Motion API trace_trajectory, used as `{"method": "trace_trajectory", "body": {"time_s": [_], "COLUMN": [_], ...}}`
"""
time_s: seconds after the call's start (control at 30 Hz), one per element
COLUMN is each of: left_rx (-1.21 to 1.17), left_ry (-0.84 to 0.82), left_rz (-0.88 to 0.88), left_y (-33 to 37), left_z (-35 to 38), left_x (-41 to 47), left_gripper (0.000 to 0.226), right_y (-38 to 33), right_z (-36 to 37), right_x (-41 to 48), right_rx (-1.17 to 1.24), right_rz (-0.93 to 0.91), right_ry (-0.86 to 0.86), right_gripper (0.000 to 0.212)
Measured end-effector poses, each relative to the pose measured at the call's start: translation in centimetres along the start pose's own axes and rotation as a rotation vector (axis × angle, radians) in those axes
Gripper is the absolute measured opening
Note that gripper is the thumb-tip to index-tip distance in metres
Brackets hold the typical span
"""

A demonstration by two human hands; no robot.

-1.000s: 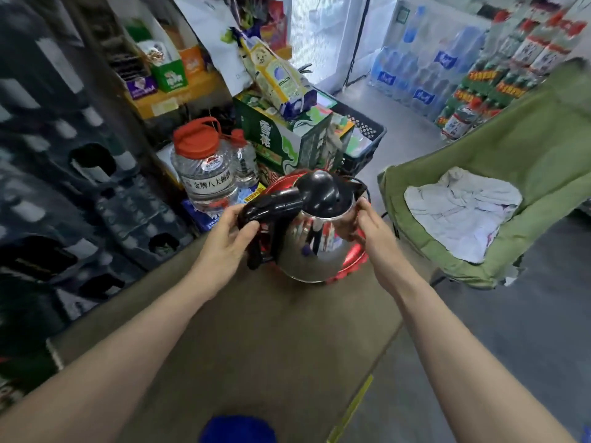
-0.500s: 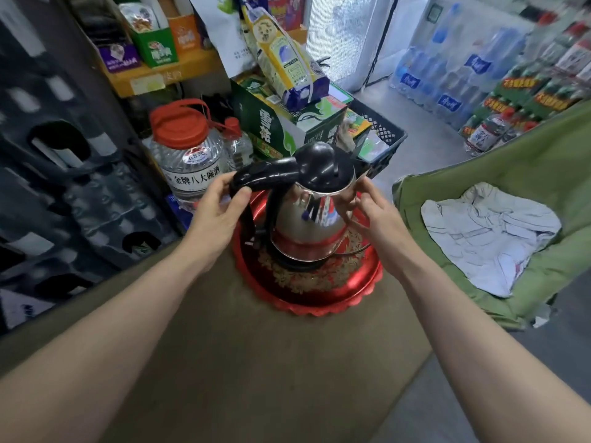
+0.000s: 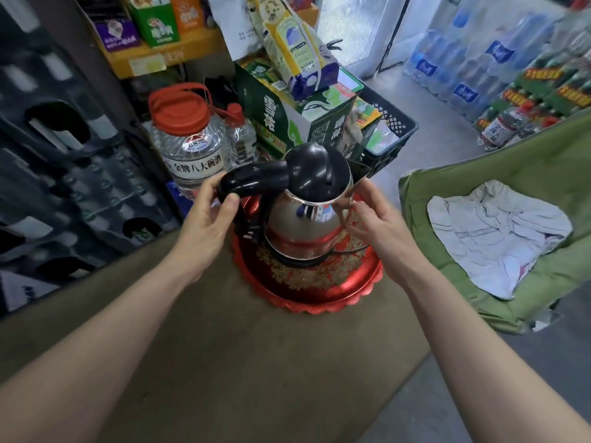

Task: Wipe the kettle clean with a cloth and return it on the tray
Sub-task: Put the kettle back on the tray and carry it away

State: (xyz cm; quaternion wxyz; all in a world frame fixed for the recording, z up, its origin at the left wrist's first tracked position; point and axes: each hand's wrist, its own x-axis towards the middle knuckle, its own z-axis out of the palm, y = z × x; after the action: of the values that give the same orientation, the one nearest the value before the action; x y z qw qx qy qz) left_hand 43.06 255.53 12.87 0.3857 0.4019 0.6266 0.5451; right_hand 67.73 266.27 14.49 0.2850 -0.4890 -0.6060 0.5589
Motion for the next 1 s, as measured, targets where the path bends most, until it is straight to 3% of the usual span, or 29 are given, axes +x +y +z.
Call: {"method": "trace_trajectory", "body": {"time_s": [0.3,0.5,0.67,0.77,1.0], "left_rx": [-0.051,0.027,0.184,0.270,0.107], "left_ry": [-0.060,-0.077,0.148,0.168,0.190], "left_rz": [-0.055,-0.041,-0.251,-0.381,-0.495], "left_y": [-0.8,-2.3,-7.0,-10.2,-12.6], "left_z": [0.5,0.5,0.7,1.3,4.4], "left_x": [-0.9,-0.5,-2.8,-4.3,-2.3], "left_gripper": [0.035,0.053,0.071,0.071,0.066], "right_y": [0.0,2.7,9.0,12.0,13.7], "right_z": [-0.1,-0.4,-2.2,-4.2,-5.7], "right_x": [-0.2,-0.2,-0.5,0.6,6.9], "right_rx": [0.002,-0.030,-0.358,-0.481,-0.634], "right_rz": [0.009,-0.019,0.034,0.184,0.272], "right_ry": [-0.019,-0.018,0.387,0.534,0.319], "right_gripper": [0.043,0.047,0.041,0.046,0.049]}}
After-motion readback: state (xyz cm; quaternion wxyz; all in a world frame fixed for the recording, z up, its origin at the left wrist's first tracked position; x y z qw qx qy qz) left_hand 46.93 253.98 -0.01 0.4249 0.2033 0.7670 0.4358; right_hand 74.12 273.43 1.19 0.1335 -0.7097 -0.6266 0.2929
